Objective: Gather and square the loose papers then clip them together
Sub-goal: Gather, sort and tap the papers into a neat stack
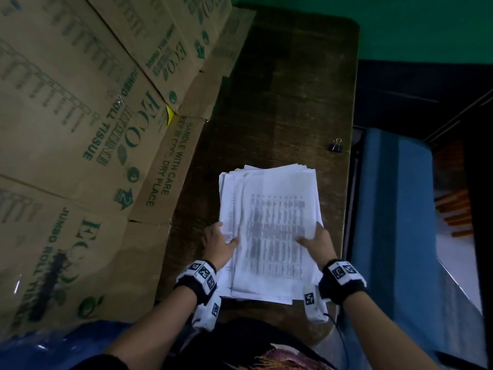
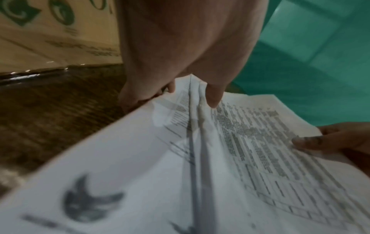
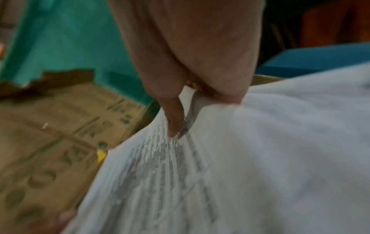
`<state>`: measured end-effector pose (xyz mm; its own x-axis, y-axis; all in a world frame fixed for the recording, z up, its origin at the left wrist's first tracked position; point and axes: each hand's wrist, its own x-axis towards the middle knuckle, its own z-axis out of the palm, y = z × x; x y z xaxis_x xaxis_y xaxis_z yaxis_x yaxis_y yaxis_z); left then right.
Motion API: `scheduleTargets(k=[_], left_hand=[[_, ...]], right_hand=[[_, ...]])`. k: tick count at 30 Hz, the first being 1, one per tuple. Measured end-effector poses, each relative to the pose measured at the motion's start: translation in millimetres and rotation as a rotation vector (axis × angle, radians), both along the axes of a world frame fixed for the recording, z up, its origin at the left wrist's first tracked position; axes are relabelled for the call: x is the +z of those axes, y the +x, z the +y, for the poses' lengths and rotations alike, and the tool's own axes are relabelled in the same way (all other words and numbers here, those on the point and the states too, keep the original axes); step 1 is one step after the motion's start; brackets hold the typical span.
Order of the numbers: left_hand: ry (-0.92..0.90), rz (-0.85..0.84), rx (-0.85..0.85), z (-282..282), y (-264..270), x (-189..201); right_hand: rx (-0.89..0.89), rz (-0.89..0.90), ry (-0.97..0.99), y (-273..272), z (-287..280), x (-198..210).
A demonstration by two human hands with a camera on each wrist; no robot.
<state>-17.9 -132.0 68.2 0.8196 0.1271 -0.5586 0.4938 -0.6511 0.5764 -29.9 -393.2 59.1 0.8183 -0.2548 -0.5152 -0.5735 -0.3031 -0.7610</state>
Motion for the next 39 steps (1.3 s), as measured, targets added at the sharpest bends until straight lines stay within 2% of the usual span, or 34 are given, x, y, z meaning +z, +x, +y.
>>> scheduleTargets(k=[2, 4, 7, 9, 12, 16, 19, 20, 23, 26, 27, 29, 32, 34, 36, 39], left_hand=[[-0.047, 0.036, 0.090, 3.9, 1.4, -2.9], [-0.069, 0.080, 0.177, 4.6, 4.3, -5.9], [-0.004, 0.213, 0.178, -6.0, 8.2, -5.2], [-0.043, 0.301, 0.113, -21.8, 7.7, -2.6], [-0.116, 0.316, 0.079, -39.0, 6.4, 1.7], [-0.223, 0.199, 0.233, -10.9, 10.4, -5.5], [-0.417, 0.405, 0.283, 12.6, 11.4, -15.7], [-0.442, 0.483, 0.234, 13.4, 10.3, -13.6], [-0.415, 0.531, 0.086, 16.9, 4.3, -52.6], [-0.509, 0.429, 0.035, 15.8, 7.3, -33.2], [-0.522, 0.382, 0.018, 15.2, 10.4, -13.1], [-0.524, 0.279, 0.003, 22.2, 19.4, 2.1], [-0.478, 0.048, -0.053, 24.5, 32.5, 38.9], [-0.473, -0.167, -0.018, 25.1, 40.3, 63.9], [-0.463, -0.289, -0.039, 28.2, 50.2, 84.0], [-0.516, -0.335, -0.150, 38.4, 63.5, 98.7]], right_hand=[[0.175, 0.072, -0.245, 5.1, 5.8, -1.7], [0.191, 0.175, -0.466, 11.7, 0.8, 2.7], [0.179, 0.317, -0.529, 17.9, -13.8, 0.9], [0.211, 0.331, -0.413, 20.2, -14.0, -4.5], [0.057, 0.227, -0.058, 16.0, -2.8, 0.9], [-0.066, 0.327, 0.167, -1.5, -5.8, 18.7], [-0.008, 0.347, 0.197, -13.9, -10.4, 9.0], [0.018, 0.339, 0.188, -16.1, -8.6, 3.9], [0.026, 0.335, 0.214, -18.6, 2.2, -2.6], [0.004, 0.248, 0.285, -19.0, 8.9, 7.2], [-0.014, 0.197, 0.304, -19.8, 8.8, 11.8], [-0.078, 0.024, 0.298, -16.9, 12.2, 30.9], [-0.182, -0.267, 0.255, -9.8, 20.2, 64.3], [-0.247, -0.396, 0.158, -3.7, 27.5, 85.7], [-0.239, -0.449, 0.078, 0.9, 27.7, 98.1], [-0.123, -0.466, 0.159, 3.5, 22.0, 108.4]])
